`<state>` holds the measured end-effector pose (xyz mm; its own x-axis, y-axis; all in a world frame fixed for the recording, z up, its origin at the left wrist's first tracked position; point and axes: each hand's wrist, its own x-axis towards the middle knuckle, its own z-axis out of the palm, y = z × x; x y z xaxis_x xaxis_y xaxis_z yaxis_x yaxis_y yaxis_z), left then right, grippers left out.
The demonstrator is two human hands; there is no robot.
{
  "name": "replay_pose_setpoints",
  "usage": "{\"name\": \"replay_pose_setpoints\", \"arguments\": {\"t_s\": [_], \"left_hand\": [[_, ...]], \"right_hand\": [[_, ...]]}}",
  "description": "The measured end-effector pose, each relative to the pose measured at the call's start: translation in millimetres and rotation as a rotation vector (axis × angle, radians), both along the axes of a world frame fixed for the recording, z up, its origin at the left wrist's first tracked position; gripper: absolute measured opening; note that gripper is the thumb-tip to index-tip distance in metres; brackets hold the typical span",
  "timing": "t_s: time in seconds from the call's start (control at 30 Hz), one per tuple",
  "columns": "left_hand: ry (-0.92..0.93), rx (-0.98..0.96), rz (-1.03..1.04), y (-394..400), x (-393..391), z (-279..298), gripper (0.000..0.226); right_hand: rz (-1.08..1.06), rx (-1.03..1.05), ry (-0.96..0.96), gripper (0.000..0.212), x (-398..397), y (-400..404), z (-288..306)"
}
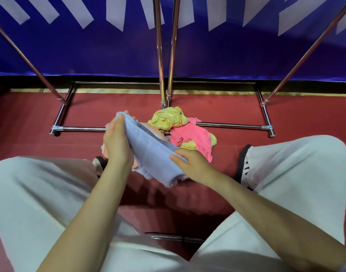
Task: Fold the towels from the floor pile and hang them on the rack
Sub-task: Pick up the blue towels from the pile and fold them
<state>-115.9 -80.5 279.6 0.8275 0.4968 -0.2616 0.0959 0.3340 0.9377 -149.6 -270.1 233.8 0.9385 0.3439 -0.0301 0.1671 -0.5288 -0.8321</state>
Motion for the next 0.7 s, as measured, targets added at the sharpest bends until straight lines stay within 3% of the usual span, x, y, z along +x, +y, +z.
{"name": "replay_pose_setpoints", "arguments": {"t_s": [0.3,0.4,0.53,0.7], "left_hand": [[-0.015,-0.089,0.148,45,1,-5,0.016],[-0.022,-0.062,0.122,42,-1,-6,0.017],[-0.023,0.071,0.060,35,-8,-5,0.021],[-0.060,0.158,-0.066,25,-7,-4,0.021]], "right_hand": [[0.068,-0.147,0.074,0.037,-21,-27,-22],[0.077,-0.157,0.075,0.036,-26,-33,-26],[0.030,-0.334,0.041,0.023,-24,-47,-31],[-0.087,-0.361,0.091,0.041,-13,-58,-29]]}}
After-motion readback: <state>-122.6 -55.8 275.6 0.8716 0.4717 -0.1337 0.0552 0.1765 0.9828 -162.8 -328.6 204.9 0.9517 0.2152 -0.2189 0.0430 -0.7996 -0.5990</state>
